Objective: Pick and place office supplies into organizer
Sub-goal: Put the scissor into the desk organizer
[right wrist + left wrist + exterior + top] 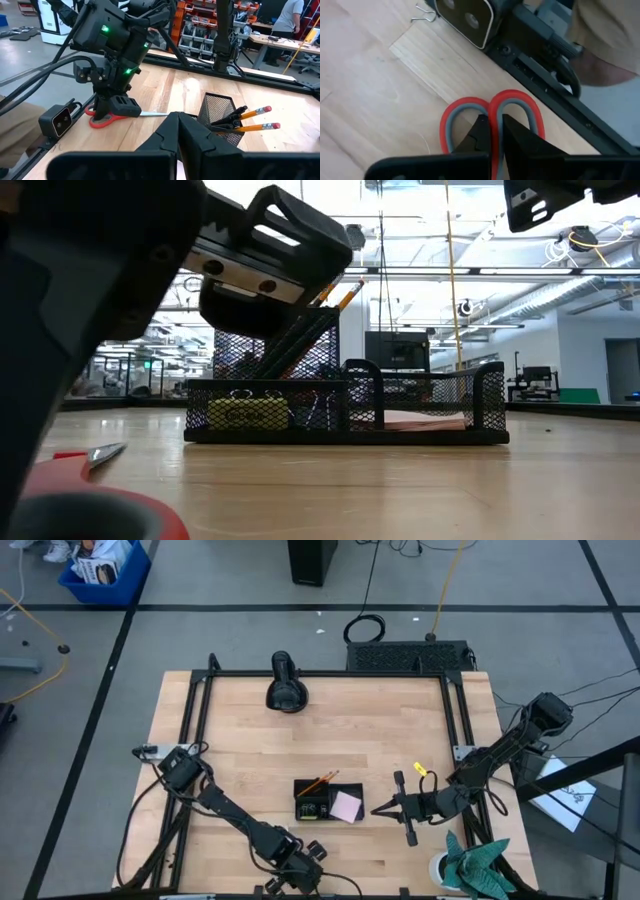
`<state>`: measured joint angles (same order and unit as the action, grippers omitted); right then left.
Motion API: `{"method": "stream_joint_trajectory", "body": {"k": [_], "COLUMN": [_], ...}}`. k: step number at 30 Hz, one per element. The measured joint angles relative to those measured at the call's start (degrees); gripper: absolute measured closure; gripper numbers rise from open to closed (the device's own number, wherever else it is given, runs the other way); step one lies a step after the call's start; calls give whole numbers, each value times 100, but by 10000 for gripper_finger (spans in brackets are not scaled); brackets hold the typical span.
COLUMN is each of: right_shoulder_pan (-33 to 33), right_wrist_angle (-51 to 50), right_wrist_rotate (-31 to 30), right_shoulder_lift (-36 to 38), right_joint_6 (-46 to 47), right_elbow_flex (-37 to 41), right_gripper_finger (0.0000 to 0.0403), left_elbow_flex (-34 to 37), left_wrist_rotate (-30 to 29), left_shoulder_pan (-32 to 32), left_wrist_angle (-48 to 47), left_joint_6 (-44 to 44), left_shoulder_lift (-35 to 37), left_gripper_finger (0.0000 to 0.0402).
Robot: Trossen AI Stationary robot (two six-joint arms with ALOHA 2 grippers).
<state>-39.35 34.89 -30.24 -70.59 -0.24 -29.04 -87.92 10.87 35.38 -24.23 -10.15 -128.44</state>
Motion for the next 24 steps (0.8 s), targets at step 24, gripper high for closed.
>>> {"method": "stream_joint_trajectory", "body": {"k": [24], "right_shoulder_pan": [0], "right_wrist_angle": [68], "right_wrist_rotate": [22], "right_shoulder_lift": [0], "right_joint_6": [154], "right_elbow_flex": [0], "right_gripper_finger": [402], "left_elbow_flex": [39], "left_wrist_rotate": [-3712], "left_shoulder_pan": [50], "left_wrist_angle": [523], "left_joint_6": [-153], "left_shoulder_lift": [1965], "left_gripper_finger": [386]}}
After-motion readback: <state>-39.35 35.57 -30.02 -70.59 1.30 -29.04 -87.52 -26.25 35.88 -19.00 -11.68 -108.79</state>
